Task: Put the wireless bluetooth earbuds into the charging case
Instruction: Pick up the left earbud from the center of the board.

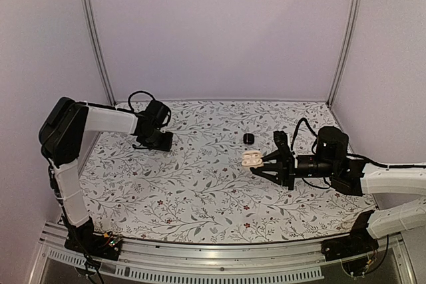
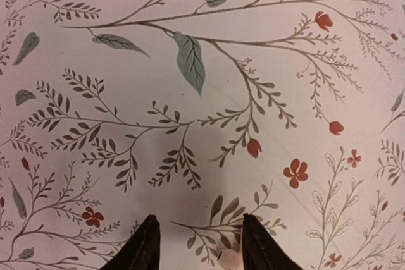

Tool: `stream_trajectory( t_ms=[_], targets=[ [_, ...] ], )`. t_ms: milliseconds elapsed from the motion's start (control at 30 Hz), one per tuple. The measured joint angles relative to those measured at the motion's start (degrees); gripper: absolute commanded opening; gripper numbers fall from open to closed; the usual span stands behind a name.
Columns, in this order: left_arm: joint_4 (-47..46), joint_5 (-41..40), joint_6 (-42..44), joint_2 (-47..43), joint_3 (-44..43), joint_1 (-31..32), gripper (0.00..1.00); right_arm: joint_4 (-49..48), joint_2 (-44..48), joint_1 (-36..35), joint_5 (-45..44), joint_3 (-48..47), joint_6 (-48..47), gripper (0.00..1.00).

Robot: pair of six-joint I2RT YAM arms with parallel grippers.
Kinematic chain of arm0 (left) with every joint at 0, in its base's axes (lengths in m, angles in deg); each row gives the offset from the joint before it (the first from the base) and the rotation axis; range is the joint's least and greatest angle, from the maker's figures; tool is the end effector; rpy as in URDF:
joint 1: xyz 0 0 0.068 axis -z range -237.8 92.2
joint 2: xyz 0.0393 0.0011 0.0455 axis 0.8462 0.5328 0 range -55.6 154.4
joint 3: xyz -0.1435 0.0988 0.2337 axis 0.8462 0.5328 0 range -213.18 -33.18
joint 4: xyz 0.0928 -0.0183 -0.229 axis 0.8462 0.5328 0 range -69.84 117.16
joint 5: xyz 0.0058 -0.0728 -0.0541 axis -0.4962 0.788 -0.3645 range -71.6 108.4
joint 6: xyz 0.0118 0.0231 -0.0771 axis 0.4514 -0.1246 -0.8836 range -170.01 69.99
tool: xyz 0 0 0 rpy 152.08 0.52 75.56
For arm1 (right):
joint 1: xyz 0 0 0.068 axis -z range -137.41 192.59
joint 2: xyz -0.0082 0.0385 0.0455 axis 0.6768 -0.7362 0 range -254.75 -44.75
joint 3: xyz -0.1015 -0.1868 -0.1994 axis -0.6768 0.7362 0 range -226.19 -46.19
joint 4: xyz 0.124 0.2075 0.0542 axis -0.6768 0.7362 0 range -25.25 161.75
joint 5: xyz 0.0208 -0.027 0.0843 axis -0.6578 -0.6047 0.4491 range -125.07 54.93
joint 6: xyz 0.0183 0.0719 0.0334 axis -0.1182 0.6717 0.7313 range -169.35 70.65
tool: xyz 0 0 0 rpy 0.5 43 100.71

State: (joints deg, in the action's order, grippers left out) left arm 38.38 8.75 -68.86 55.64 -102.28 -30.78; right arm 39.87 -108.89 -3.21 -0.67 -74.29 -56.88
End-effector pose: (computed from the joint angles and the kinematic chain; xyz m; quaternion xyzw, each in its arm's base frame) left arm 0.3659 -0.1734 0.1428 0.0472 0.9624 -0.0245 0.2664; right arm 0.1441 0.2053 0.2558 -0.4990 0.5752 0.4146 0.4983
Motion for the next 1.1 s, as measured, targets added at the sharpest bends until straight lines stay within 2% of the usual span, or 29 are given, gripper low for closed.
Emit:
stream_trajectory(
  t_ms=[533, 1100],
  targets=[
    [3.91, -1.16, 3.10, 3.45, -2.86, 0.20, 0.43, 0.02, 0.02, 0.00, -0.04, 0.00, 0.00, 0.00],
    [11.02, -1.16, 8.00, 3.58, -4.90, 5.42, 0.42, 0.04, 0.02, 0.00, -0.24, 0.00, 0.00, 0.00]
  ],
)
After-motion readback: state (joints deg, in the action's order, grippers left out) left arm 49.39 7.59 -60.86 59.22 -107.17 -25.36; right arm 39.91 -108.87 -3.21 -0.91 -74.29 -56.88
